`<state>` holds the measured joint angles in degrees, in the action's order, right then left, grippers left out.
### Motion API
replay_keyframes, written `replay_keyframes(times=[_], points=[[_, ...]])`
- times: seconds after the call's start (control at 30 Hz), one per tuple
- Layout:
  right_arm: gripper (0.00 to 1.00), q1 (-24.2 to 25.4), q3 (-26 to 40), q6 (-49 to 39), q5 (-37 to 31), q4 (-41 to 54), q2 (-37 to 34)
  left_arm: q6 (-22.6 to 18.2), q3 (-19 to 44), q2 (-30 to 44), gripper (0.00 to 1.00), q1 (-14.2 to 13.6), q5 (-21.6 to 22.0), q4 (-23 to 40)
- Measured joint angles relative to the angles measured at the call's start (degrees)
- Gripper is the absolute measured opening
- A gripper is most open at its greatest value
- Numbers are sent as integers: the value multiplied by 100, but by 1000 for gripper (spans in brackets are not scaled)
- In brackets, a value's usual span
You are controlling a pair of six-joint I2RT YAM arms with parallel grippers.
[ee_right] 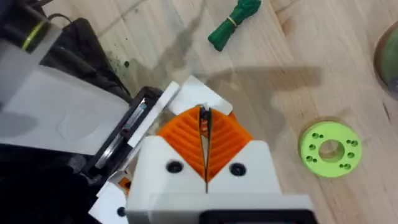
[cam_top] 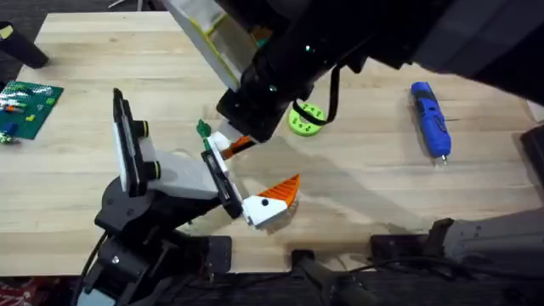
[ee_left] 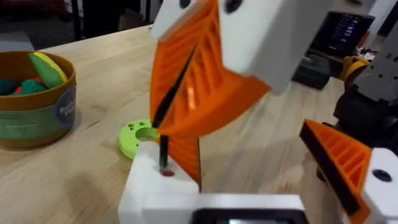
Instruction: Pick up the gripper from the table and insert it into the empty holder that is missing its gripper. Then pick up a screw, insert it into the mounting hole, and use the screwdriver to tighten it. Finally, clean up the table by picking up the vegetable and placing it into the bucket.
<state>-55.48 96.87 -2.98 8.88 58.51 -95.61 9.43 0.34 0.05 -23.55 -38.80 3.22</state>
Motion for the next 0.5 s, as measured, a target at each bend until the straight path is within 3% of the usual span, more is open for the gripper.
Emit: replay_keyframes(times=[0.5], points=[[8,-15,-5,-5,16,34,-2,0,0,-2,984,0,0,0]])
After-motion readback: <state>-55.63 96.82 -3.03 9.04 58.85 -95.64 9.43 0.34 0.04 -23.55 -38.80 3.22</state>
